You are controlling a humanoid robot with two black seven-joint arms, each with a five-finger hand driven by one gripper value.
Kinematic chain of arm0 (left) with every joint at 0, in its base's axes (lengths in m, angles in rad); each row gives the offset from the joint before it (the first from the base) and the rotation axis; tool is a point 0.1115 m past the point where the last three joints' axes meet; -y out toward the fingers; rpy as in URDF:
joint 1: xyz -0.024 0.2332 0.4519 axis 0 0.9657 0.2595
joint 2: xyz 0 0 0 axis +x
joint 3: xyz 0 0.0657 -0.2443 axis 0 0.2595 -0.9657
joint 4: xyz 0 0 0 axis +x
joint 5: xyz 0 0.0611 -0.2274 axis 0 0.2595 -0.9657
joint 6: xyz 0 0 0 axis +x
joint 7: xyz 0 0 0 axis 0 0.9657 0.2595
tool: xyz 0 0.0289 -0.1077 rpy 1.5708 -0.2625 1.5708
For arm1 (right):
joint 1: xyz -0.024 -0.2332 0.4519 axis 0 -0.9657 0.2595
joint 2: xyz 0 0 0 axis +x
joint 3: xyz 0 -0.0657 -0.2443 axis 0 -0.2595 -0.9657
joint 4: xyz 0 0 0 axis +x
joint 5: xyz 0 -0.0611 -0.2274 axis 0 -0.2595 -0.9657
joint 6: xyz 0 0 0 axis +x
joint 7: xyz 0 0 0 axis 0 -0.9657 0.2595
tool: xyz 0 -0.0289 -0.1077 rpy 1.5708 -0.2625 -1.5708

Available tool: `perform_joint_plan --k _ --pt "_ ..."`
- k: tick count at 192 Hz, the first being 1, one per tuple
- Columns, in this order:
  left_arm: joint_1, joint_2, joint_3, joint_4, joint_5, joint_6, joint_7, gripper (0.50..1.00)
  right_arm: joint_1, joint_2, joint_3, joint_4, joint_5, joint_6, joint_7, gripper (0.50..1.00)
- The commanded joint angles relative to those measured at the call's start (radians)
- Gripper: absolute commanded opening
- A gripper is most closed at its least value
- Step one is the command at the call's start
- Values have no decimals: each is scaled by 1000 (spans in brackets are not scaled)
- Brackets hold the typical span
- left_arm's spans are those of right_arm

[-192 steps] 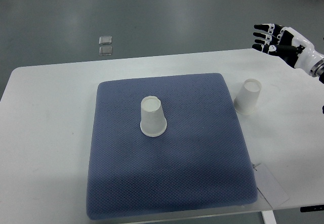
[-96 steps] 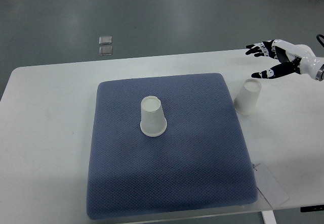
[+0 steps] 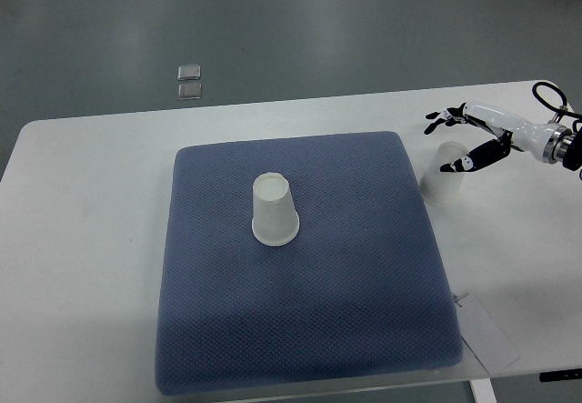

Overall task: Stack paper cups
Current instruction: 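Close the right hand's fingers around the white paper cup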

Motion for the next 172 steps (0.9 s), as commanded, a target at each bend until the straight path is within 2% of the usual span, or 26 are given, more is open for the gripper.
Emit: perform_joint_plan --k 1,92,172 --pt "1 0 0 0 0 0 2 1000 1 5 -24 -6 -2 -23 0 901" --pt "0 0 0 0 0 0 0 1000 52 14 -100 -116 -8 -26 0 901" --pt "0 0 0 0 0 0 0 1000 66 34 -145 -150 -8 -55 -1 901"
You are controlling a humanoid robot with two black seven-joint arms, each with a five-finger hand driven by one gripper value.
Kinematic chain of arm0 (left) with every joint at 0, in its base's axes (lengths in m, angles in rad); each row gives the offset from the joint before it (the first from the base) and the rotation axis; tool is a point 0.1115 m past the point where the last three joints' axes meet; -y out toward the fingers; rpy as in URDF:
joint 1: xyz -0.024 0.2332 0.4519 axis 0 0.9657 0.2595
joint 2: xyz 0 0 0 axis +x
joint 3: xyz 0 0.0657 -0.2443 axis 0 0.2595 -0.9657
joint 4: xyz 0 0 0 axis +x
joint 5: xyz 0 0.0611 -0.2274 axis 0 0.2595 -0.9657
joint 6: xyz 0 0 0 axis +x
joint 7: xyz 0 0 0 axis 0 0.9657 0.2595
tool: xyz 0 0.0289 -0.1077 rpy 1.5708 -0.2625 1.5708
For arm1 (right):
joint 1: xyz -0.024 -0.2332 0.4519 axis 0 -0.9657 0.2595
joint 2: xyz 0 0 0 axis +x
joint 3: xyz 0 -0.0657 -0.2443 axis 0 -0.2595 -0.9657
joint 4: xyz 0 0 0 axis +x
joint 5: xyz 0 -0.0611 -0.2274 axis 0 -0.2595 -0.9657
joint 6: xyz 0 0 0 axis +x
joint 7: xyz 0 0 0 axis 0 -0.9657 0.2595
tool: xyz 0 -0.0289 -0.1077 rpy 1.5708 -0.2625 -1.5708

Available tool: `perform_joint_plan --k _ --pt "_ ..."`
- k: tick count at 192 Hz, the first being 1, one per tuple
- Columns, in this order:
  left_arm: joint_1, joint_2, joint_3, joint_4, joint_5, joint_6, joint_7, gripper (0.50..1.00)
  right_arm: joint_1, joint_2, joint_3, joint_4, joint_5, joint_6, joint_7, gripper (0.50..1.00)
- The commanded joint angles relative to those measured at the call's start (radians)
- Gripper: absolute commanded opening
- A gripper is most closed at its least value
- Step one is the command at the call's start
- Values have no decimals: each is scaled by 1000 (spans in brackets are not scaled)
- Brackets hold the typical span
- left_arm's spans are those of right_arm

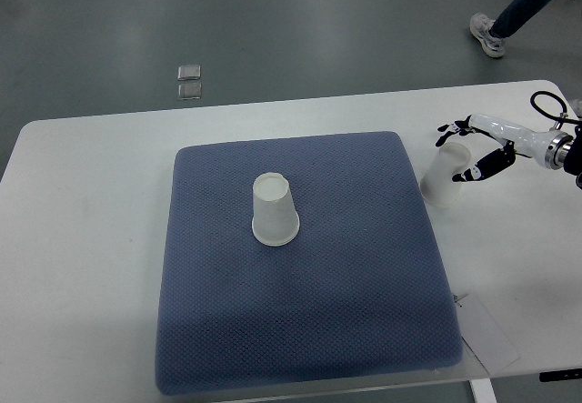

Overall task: Stack paper cups
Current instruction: 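Close the right hand's fingers around the white paper cup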

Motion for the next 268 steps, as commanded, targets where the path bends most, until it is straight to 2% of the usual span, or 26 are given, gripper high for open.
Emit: perform_joint_plan --k 1,176,230,251,268 --pt "-1 0 0 0 0 0 0 1000 4 6 -4 -14 0 -2 -1 901" --pt "-1 0 0 0 0 0 0 1000 21 37 -73 -34 -2 -25 -5 891" --pt "-1 0 0 0 0 0 0 1000 40 26 -119 -46 -3 -28 -5 840" --pt "1 0 0 0 0 0 0 1000 49 28 -145 -49 -3 -55 -4 829" --pt "1 0 0 0 0 0 0 1000 52 28 -176 -49 -3 -70 -4 791"
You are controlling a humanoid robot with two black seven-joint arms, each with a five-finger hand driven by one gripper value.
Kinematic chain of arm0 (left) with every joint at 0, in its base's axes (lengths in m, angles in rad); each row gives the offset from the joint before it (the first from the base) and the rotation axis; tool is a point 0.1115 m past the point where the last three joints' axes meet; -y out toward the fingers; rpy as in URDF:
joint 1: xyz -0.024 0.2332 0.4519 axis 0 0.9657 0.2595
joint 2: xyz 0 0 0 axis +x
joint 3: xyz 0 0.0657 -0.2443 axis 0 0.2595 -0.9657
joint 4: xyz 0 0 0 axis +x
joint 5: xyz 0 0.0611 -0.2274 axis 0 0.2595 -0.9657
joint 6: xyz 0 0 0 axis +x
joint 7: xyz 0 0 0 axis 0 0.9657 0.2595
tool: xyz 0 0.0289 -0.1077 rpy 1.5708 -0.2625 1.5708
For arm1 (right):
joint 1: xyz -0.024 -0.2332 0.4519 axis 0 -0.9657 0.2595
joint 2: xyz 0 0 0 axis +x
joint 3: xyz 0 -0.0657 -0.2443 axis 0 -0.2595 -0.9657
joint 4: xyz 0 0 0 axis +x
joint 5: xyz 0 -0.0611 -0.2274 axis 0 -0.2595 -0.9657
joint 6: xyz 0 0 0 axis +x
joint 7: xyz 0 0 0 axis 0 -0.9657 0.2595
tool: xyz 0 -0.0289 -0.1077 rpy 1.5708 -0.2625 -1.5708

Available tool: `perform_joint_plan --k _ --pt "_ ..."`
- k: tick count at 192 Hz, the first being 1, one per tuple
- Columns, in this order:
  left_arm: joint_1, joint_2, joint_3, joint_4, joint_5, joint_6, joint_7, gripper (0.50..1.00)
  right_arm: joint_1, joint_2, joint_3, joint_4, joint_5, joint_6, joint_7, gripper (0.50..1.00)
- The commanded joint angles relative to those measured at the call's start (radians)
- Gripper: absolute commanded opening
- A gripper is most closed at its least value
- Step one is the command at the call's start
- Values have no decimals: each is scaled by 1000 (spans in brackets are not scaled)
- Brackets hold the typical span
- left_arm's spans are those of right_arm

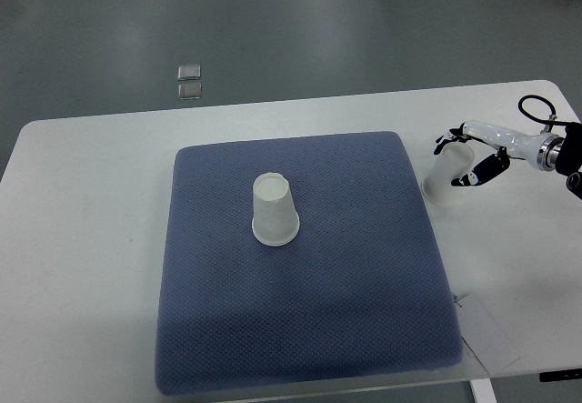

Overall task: Stack paper cups
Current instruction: 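Close the right hand's fingers around the white paper cup, then lift the cup with the right hand and carry it over the center cup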

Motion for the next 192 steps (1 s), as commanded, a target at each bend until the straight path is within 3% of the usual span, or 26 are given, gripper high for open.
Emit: perform_joint_plan --k 1,27,40,51,52,120,139,158,192 --pt "1 0 0 0 0 0 0 1000 4 1 -29 0 0 -16 2 791" --pt "0 0 0 0 0 0 0 1000 6 1 -41 0 0 -22 2 676" --pt "0 0 0 0 0 0 0 1000 7 1 -46 0 0 -21 0 558" --pt "0 0 0 0 0 0 0 1000 7 1 -46 0 0 -21 0 558" --pt "0 0 0 0 0 0 0 1000 9 1 -48 0 0 -21 -1 500" --pt "0 0 0 0 0 0 1 1000 101 -24 -48 26 3 -8 9 500" --pt "0 0 0 0 0 0 0 1000 168 -62 -48 102 3 19 15 500" --pt "0 0 0 0 0 0 0 1000 277 -113 -49 222 3 93 14 500" --pt "0 0 0 0 0 0 0 1000 438 -125 -49 394 5 180 3 500"
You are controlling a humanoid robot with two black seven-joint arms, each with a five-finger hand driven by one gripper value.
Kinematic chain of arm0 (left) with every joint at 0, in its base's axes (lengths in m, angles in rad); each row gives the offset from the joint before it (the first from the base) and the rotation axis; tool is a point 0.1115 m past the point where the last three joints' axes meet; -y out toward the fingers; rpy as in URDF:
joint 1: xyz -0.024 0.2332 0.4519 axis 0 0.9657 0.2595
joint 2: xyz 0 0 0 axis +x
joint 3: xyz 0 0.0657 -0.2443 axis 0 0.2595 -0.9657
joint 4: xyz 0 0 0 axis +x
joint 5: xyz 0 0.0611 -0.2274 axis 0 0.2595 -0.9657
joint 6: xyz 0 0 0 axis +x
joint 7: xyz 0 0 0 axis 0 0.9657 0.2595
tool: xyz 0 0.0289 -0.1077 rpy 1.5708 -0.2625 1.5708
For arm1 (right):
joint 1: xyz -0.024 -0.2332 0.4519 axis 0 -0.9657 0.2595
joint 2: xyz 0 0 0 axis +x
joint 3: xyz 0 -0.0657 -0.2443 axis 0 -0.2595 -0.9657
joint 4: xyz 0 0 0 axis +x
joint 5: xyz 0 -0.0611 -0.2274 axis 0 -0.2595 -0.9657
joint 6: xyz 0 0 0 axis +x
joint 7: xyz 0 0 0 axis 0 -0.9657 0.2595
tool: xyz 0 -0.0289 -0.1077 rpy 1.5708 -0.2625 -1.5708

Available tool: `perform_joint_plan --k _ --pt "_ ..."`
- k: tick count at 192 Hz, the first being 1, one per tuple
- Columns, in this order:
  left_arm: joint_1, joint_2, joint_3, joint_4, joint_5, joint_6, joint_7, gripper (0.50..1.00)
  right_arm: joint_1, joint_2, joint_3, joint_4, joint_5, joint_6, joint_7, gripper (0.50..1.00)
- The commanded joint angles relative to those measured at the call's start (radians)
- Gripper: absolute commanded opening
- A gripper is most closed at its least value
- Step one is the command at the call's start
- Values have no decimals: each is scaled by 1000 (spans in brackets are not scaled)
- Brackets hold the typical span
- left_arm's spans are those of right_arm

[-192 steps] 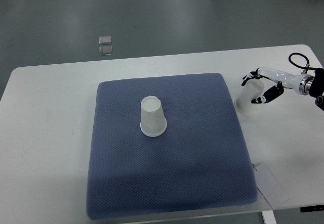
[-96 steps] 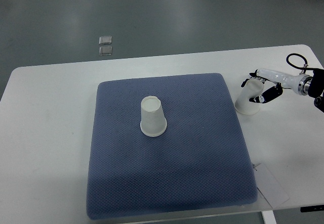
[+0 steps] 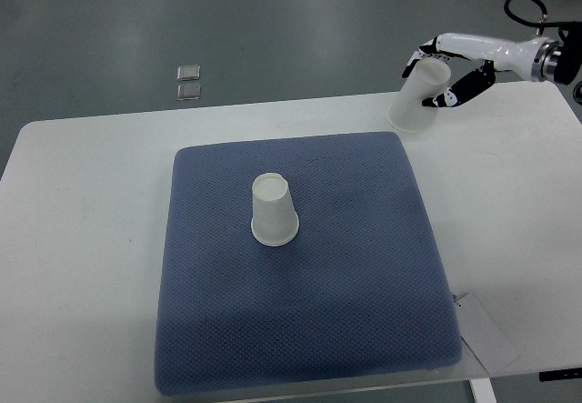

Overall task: Stack paper cups
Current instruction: 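Lift the cup with the right hand and carry it over the center cup, then lower the held cup onto the upside-down cup on the cushion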

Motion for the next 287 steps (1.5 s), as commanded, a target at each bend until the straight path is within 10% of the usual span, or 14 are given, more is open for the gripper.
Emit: perform_joint_plan --k 1,64,143,287 --pt "0 0 0 0 0 0 0 1000 86 -3 0 96 1 51 -4 500" --pt "0 0 0 0 0 0 0 1000 241 124 1 329 1 166 -104 500" --pt "0 0 0 0 0 0 0 1000 183 302 -2 329 -110 166 -170 500" --pt "0 0 0 0 0 0 0 1000 137 310 -60 268 -160 146 -168 500"
